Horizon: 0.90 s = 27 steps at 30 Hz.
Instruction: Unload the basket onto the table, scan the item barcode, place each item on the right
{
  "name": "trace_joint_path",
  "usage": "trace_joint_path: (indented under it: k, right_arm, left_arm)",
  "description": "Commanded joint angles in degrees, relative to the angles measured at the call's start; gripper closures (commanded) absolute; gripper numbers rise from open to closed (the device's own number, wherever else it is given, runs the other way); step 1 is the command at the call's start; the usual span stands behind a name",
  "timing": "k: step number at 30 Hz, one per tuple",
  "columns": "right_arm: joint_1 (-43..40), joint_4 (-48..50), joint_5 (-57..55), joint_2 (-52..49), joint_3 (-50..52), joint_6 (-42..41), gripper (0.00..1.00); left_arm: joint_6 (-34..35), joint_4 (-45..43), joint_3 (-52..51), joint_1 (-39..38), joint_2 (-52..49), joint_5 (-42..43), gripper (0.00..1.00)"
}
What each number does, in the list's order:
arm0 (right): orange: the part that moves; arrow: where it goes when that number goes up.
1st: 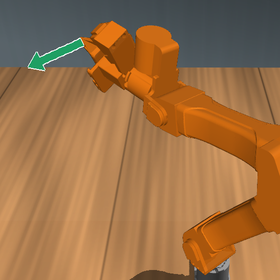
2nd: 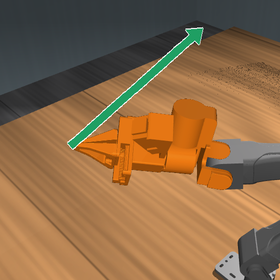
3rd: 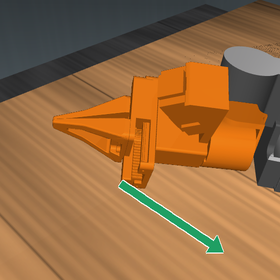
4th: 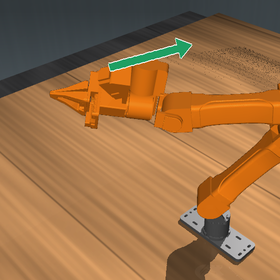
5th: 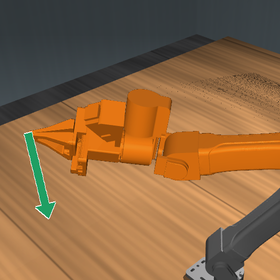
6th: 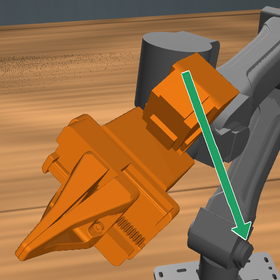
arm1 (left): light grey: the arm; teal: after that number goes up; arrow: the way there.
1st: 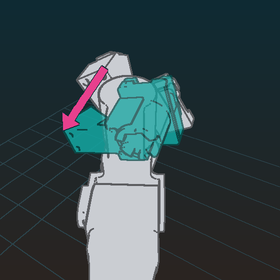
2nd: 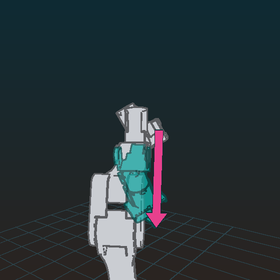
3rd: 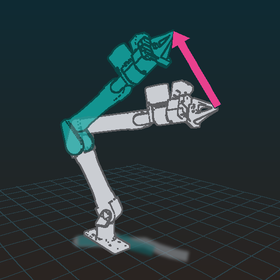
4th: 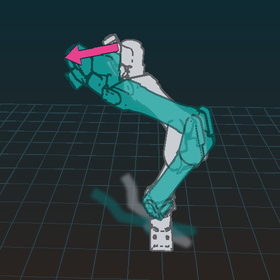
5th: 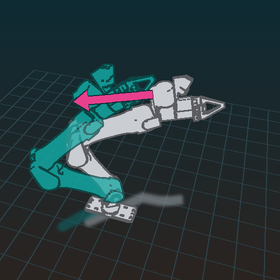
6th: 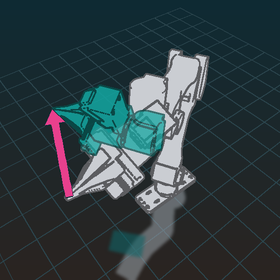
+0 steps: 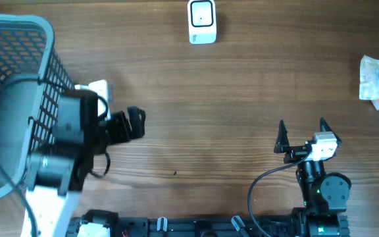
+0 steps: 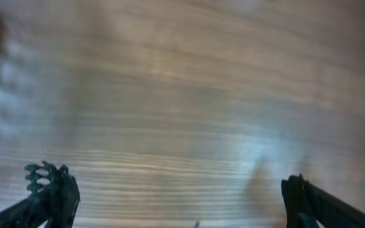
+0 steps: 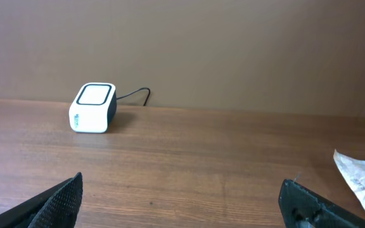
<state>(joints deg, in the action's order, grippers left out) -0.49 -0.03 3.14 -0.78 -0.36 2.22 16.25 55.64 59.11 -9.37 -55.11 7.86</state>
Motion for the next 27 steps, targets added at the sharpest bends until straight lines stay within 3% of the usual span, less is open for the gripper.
trace_joint_path:
  k: [1, 6, 15, 21, 27]
  right_arm:
    - [-0.35, 0.07, -0.61, 0.57, 0.07, -0.87, 0.00]
    - [-0.35, 0.07, -0.61, 0.57, 0.07, -0.87, 0.00]
    - [-0.35, 0.07, -0.59, 0.57, 0.07, -0.85, 0.00]
    - [-0.35, 0.07, -0.61, 0.57, 0.07, -0.87, 0.00]
    - [-0.35, 0.07, -0.61, 0.57, 0.07, -0.87, 0.00]
  left_arm:
    - [-14.80, -7.45, -10.05, 0.24, 13.29, 10.05, 0.00]
    - [-15.87, -11.43, -21.51, 2.03, 37.64, 10.56, 0.00]
    - [-15.82, -29.62, -42.97, 10.71, 53.64, 10.60, 0.00]
    - [-15.85, -32.89, -46.62, 17.81, 54.90, 10.29, 0.00]
    - [-15.78, -43.50, -54.36, 19.17, 54.93, 10.78, 0.00]
